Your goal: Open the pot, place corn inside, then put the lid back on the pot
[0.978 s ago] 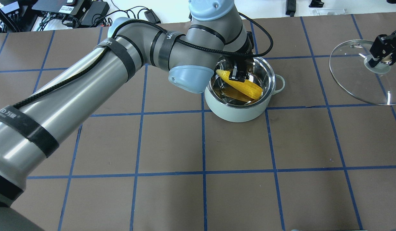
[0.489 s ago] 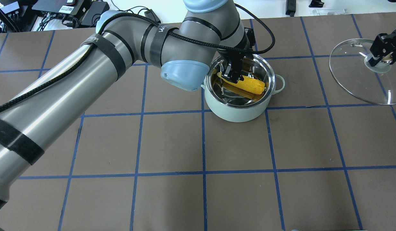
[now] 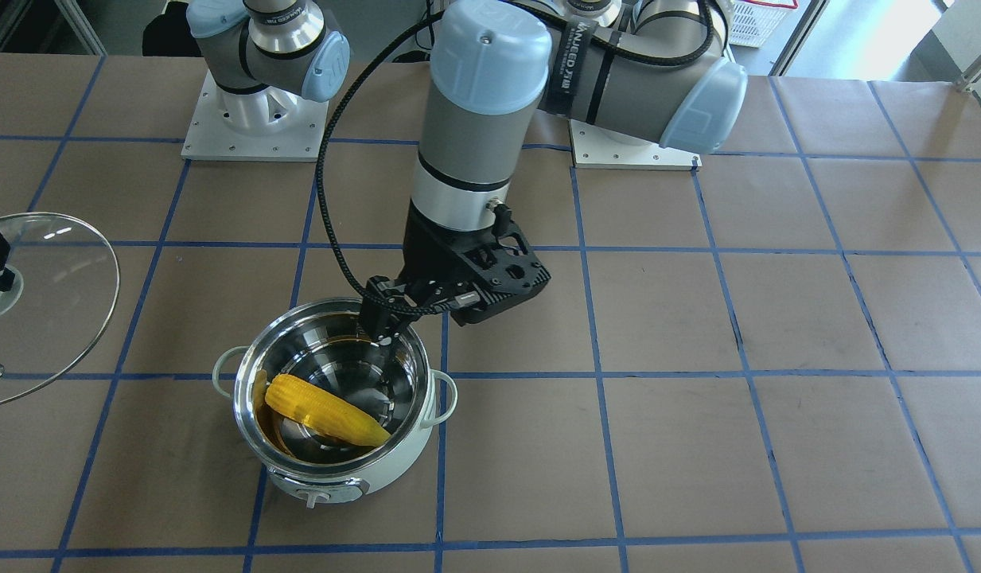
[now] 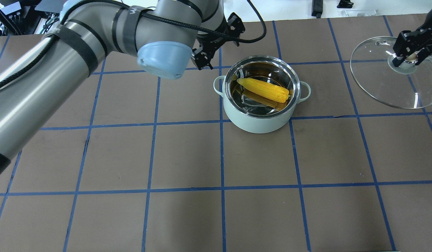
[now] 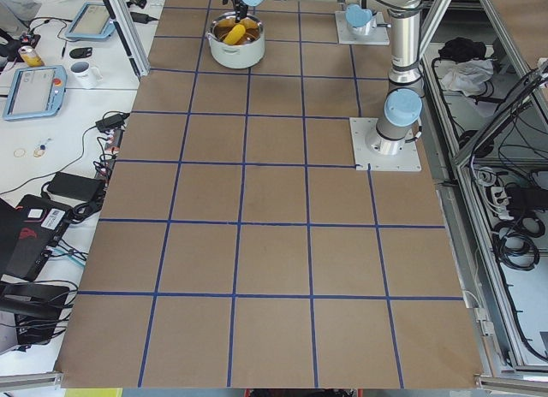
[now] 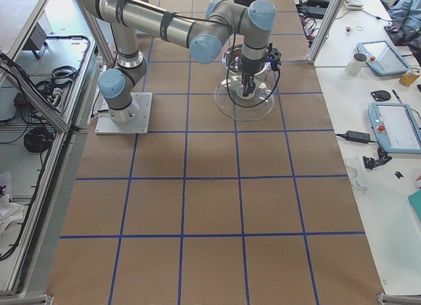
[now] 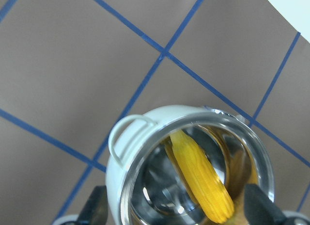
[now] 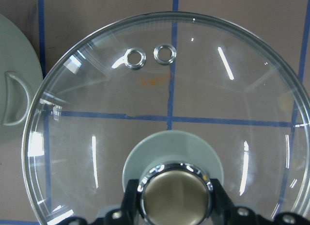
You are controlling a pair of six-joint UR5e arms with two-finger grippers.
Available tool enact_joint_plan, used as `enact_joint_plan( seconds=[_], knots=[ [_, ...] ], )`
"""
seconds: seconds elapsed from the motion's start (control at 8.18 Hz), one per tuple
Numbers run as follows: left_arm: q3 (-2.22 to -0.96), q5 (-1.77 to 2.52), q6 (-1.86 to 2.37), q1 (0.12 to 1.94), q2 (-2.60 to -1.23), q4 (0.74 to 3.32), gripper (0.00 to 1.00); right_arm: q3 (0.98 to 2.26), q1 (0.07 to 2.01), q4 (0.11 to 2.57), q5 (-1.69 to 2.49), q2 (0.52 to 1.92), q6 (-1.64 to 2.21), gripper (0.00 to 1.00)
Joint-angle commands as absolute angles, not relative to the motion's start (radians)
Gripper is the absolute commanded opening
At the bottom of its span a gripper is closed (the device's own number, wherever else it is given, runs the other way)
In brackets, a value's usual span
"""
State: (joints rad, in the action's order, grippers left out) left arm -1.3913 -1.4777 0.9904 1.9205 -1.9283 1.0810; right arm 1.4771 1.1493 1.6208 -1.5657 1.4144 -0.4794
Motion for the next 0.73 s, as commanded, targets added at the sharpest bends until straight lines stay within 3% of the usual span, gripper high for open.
enact_joint_plan(
  seconds=[0.0,0.61],
  knots=[
    [-1.39,-1.513,0.677,1.784,-1.869,1.208,1.0,1.444,1.233,1.618,-1.566,1.414,-0.353,0.1],
    [-1.42,-1.614,0.513,1.727,-1.812,1.278,1.0,1.434,1.503,1.73,-1.568,1.352,-0.019,0.1]
  ],
)
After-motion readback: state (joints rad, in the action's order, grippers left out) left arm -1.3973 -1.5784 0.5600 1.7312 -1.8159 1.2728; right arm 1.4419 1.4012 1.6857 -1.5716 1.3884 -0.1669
